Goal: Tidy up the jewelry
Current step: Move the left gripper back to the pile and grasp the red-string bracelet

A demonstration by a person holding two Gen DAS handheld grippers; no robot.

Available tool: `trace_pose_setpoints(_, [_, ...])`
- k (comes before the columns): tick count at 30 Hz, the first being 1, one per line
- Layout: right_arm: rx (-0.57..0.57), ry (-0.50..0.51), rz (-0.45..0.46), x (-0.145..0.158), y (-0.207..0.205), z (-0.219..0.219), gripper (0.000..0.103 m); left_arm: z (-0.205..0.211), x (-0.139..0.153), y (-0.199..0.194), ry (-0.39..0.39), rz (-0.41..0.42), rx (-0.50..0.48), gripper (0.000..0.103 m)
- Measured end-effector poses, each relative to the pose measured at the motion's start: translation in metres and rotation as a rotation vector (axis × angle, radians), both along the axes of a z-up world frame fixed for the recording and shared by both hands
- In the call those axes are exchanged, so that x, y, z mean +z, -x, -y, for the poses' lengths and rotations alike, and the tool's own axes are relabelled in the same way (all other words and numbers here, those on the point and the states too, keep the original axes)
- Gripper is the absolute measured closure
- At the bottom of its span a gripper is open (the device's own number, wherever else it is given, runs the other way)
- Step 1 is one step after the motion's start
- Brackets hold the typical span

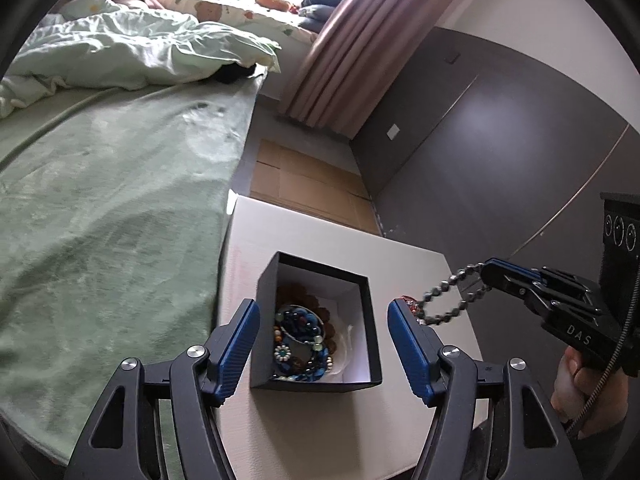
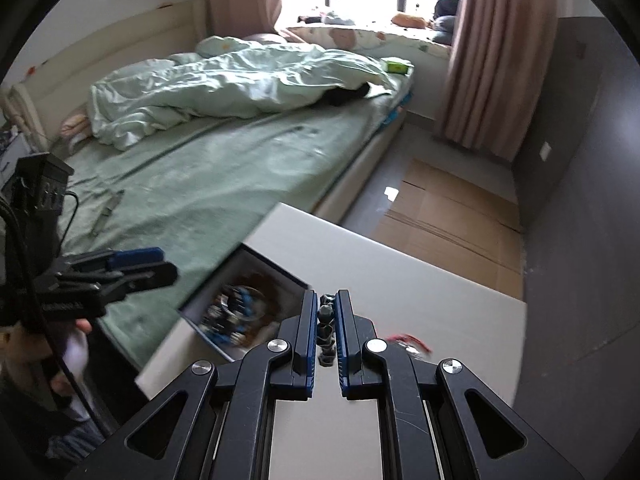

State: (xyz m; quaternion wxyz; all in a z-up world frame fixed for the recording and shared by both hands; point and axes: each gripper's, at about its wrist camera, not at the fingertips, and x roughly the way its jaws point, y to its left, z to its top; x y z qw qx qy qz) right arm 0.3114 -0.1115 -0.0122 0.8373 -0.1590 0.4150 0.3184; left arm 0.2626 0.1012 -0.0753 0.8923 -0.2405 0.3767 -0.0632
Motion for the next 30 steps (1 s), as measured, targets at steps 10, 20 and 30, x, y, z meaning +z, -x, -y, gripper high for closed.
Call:
trace_pose_setpoints(10, [0.026,-0.058,-0.062,-0.01,0.001,-0.044,0.069,-0.006,0.004,0.008,-0.047,0.013,0.029,0.033])
trace_pose_setpoints(20, [-0.087,-0.164,-0.032,-0.001,0.004,0.017,0.037,0.015,0.009,-0.002,-0.069,0.014,-0.016,0.008])
trace_pose_setpoints(30, [-0.182,-0.205,-0.064,-0.013,0.0,0.078,0.037,0.062,0.012,-0.018,-0.141,0.003,-0.107,0.008])
